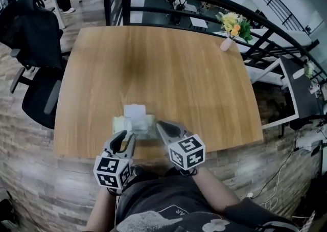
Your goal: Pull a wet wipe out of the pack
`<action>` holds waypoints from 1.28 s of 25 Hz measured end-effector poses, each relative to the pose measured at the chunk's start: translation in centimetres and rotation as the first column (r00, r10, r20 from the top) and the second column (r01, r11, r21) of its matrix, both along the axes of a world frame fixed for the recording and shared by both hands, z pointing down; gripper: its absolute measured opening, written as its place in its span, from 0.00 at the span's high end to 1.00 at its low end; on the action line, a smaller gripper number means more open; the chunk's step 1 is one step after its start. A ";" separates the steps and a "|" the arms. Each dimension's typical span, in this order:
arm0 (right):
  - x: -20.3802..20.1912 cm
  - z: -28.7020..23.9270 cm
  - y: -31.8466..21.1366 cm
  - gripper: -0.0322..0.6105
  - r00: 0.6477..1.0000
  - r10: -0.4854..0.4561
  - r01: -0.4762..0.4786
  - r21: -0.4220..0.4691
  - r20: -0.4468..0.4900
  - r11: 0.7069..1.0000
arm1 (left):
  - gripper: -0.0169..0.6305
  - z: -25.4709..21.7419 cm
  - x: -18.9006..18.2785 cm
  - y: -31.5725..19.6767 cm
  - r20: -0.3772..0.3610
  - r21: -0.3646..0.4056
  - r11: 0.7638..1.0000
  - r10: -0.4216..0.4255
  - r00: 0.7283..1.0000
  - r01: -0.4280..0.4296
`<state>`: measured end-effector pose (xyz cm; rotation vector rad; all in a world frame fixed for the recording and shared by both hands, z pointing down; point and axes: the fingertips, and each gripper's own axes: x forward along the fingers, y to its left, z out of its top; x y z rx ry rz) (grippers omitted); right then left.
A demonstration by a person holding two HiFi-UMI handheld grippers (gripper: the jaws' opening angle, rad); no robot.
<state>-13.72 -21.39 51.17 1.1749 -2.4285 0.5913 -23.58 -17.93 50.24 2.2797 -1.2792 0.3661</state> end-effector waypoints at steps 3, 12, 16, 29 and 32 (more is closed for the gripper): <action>0.6 0.2 0.1 0.91 0.999 0.032 -0.032 -0.006 -0.003 0.999 | 0.79 0.6 0.2 -0.5 0.013 -0.001 1.000 0.024 1.000 -0.024; 1.8 1.5 -0.2 0.91 0.999 0.023 -0.024 -0.022 -0.033 0.999 | 0.77 2.3 1.3 -2.0 0.082 -0.038 0.999 0.040 0.996 -0.037; 1.3 1.5 -1.4 0.91 0.999 -0.031 0.030 -0.023 -0.029 0.999 | 0.77 2.5 1.3 -2.6 0.094 -0.053 0.999 -0.005 0.996 0.010; -1.1 2.8 -2.4 0.91 0.969 -0.239 0.237 -0.044 -0.059 0.971 | 0.92 3.2 0.3 -3.8 0.122 -0.082 0.988 -0.120 0.985 0.130; -1.4 3.3 -2.4 0.91 0.961 -0.268 0.265 -0.055 -0.067 0.963 | 0.93 3.3 0.1 -3.8 0.121 -0.090 0.986 -0.131 0.984 0.142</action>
